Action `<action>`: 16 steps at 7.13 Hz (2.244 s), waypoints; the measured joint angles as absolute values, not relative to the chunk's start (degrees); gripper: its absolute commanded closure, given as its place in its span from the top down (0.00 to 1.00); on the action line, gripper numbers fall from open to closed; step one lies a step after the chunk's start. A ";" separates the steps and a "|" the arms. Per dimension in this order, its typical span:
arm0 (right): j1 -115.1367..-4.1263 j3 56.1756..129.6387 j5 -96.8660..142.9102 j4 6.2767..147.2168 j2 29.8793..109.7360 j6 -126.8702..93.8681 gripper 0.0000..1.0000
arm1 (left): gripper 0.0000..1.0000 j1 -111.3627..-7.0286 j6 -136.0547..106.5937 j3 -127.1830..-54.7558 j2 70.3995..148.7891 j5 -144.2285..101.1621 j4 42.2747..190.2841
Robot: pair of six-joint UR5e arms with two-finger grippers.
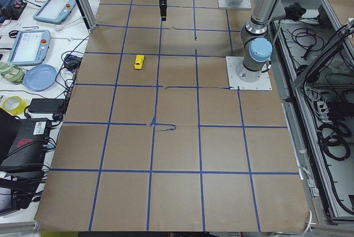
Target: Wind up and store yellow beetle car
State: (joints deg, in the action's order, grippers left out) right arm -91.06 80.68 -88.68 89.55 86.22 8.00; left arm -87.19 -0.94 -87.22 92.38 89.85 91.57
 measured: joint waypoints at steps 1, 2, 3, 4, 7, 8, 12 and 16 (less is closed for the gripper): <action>-91.06 80.68 -88.68 89.56 86.24 8.00 1.00 | 1.00 -87.18 -0.86 -87.20 92.50 89.80 91.56; -91.04 80.68 -88.68 89.56 86.25 8.00 1.00 | 1.00 -87.13 -0.64 -87.15 92.71 89.69 91.52; -91.00 80.68 -88.68 89.56 86.26 8.00 1.00 | 1.00 -87.13 -0.52 -87.16 92.69 89.81 91.54; -90.98 80.68 -88.68 89.58 86.26 8.00 1.00 | 1.00 -87.12 -0.67 -87.22 92.58 90.17 91.54; -91.01 80.68 -88.58 89.62 86.25 8.00 1.00 | 1.00 -83.88 -3.80 -88.36 95.30 90.13 84.45; -91.04 80.68 -88.50 89.64 86.25 8.02 1.00 | 1.00 -82.84 -7.70 -89.81 96.14 90.03 80.89; -91.08 80.68 -88.40 89.65 86.14 8.00 1.00 | 1.00 -82.07 -38.56 -96.25 103.15 90.45 64.50; -91.06 80.93 -88.31 89.65 86.14 8.00 1.00 | 1.00 -82.09 -62.99 -96.38 112.86 89.82 53.55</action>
State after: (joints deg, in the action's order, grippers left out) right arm -91.06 80.93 -88.31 89.65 86.14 8.00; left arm -82.09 -62.99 -96.38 112.86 89.82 53.55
